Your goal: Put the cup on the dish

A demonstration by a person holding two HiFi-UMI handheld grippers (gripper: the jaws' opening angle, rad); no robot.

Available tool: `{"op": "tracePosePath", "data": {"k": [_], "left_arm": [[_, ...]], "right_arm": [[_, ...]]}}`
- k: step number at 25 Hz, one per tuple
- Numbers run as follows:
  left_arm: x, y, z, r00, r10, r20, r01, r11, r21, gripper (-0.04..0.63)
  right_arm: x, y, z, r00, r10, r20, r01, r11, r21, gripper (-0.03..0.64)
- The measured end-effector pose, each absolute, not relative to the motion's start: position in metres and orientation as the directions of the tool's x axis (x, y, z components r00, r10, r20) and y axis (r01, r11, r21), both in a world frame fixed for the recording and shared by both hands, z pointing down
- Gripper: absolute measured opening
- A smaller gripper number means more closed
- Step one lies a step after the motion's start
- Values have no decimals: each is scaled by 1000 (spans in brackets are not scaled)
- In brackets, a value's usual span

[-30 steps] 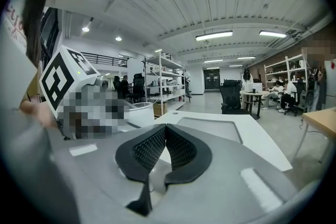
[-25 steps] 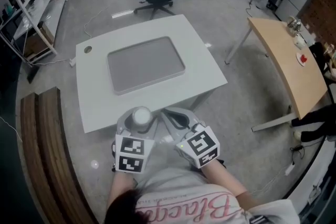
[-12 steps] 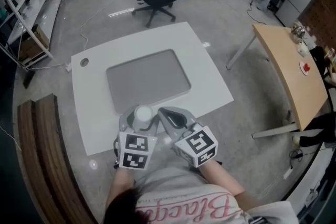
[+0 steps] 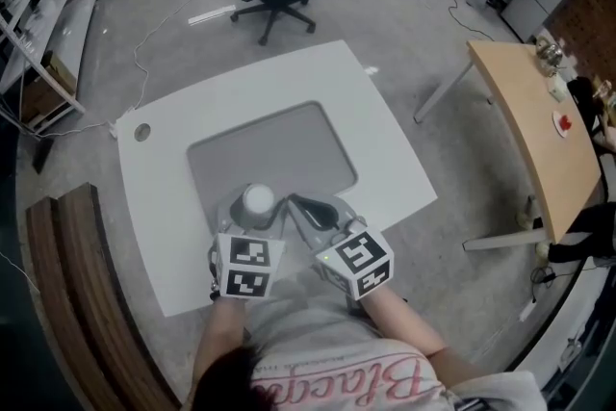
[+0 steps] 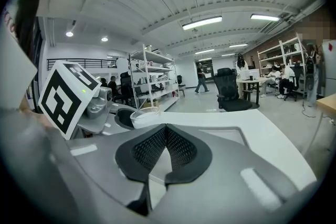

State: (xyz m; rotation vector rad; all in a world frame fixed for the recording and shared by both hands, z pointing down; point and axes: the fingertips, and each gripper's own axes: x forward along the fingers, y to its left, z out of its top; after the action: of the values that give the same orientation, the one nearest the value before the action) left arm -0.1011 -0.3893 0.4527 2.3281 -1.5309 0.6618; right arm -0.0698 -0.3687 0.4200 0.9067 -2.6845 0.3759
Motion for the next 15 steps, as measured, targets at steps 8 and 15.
{"op": "tracePosePath", "data": {"k": [8,15], "left_arm": [[-103,-426,478,331,-814,478,-915,-401,-49,261],[-101,-444,506,334,-812,478,-917,-398,-35,261]], "right_arm": [[-68,-391,441,-740,-552,386,-646,743,-176,0],[-63,-396,457,-724,-545,423,-660,727,-192,1]]}}
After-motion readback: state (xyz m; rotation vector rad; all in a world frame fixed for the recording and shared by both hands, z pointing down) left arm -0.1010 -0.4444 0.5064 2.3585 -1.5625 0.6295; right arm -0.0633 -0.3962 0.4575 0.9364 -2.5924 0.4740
